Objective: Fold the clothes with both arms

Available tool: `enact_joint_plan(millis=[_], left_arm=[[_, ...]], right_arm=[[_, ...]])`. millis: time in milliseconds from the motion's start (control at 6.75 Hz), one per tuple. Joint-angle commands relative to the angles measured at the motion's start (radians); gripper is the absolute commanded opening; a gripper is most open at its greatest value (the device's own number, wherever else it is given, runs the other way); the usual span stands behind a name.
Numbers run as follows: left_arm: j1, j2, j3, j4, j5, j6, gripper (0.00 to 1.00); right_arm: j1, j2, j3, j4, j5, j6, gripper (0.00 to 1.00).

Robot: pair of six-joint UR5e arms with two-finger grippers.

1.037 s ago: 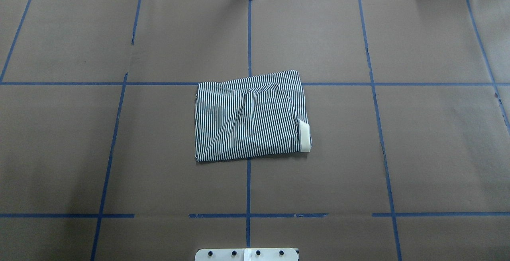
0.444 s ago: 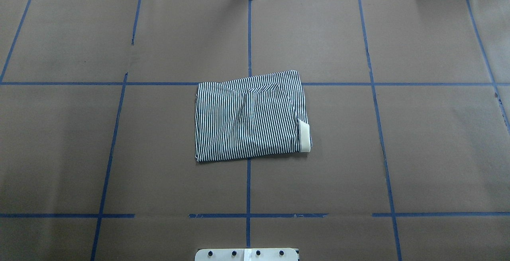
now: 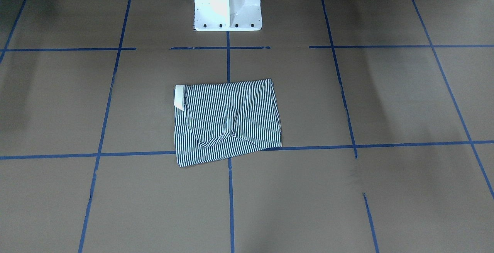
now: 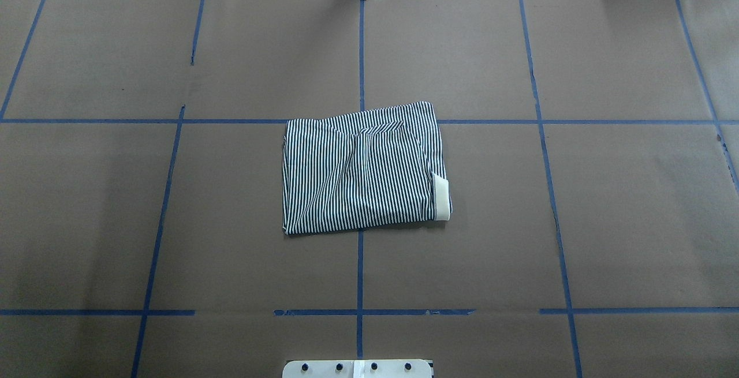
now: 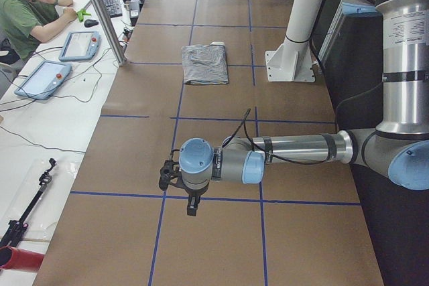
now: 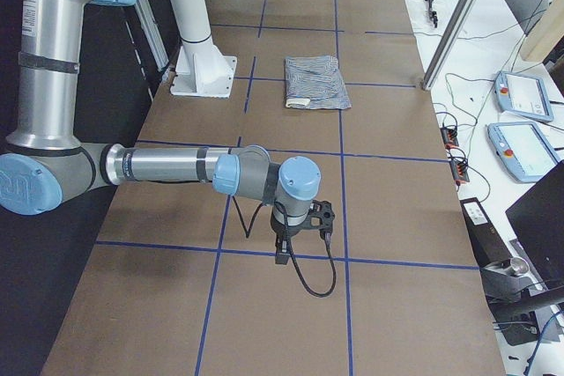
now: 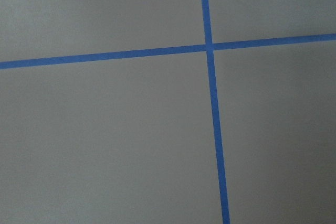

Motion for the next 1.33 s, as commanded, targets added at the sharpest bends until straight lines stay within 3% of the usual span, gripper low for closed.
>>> enact_joint_plan(millis=[0, 1185], left_arm=[[0.003, -0.016, -0.029, 0.058, 0.003, -0.002, 1.0], [0.005, -0.011, -0.063, 0.057, 0.023, 0.006, 1.0]], right_arm=[[0.0, 0.001, 0.004, 0.001, -0.011, -0.008, 1.0], [0.0, 0.008, 0.013, 0.001, -0.011, -0.001, 1.0]])
